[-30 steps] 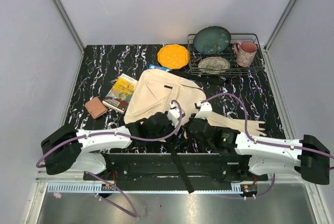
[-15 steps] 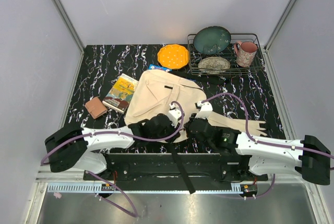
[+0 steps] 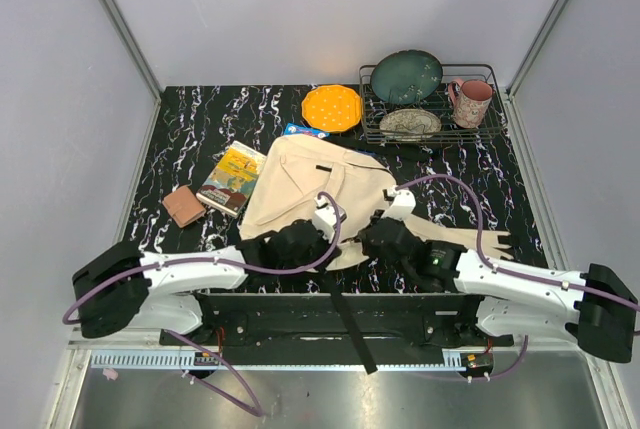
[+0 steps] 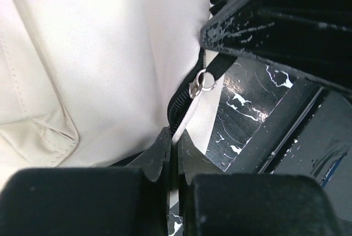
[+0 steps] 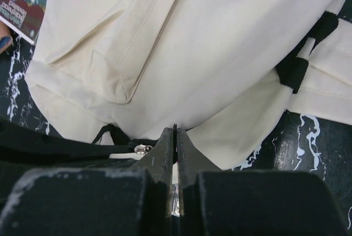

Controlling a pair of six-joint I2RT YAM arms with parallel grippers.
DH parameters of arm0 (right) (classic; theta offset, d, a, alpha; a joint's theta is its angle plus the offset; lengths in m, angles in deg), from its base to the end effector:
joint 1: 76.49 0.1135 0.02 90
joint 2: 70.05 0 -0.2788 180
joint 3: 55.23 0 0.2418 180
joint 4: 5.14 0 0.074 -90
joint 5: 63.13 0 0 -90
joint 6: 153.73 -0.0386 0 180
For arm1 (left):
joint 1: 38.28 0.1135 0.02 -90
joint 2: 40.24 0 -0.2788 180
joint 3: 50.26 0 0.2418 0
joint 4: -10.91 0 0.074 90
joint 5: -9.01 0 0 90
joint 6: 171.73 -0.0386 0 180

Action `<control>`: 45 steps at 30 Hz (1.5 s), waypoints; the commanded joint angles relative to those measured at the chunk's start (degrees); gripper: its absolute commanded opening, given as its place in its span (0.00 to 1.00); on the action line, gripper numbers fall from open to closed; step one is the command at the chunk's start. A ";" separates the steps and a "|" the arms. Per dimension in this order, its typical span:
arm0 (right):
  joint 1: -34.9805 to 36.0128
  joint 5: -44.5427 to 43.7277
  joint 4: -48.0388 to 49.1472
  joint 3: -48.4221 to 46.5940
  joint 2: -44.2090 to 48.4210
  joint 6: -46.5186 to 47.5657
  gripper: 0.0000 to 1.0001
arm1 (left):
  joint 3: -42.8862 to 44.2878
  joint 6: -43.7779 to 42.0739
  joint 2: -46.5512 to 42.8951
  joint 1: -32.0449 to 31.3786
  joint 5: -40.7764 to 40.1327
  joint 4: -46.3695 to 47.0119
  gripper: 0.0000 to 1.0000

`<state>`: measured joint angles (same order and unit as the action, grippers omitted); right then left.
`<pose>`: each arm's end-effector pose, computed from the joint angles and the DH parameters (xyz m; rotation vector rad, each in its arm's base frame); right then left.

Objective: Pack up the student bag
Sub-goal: Unzip the student bag at the center of the board.

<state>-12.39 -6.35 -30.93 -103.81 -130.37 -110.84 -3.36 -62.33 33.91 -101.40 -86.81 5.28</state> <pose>0.1077 0.1734 0.2418 -0.0049 2.1473 0.5059 0.1180 -0.2241 0.2100 0.7735 2.0937 -0.7157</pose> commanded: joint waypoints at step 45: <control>-22.87 23.02 6.76 0.64 4.68 10.02 0.00 | 10.44 -1.20 -7.82 0.27 0.10 -9.52 0.92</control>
<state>-34.93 15.95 -25.29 -103.07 -127.90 -101.49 3.20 -59.95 19.60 -101.29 -93.54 -6.59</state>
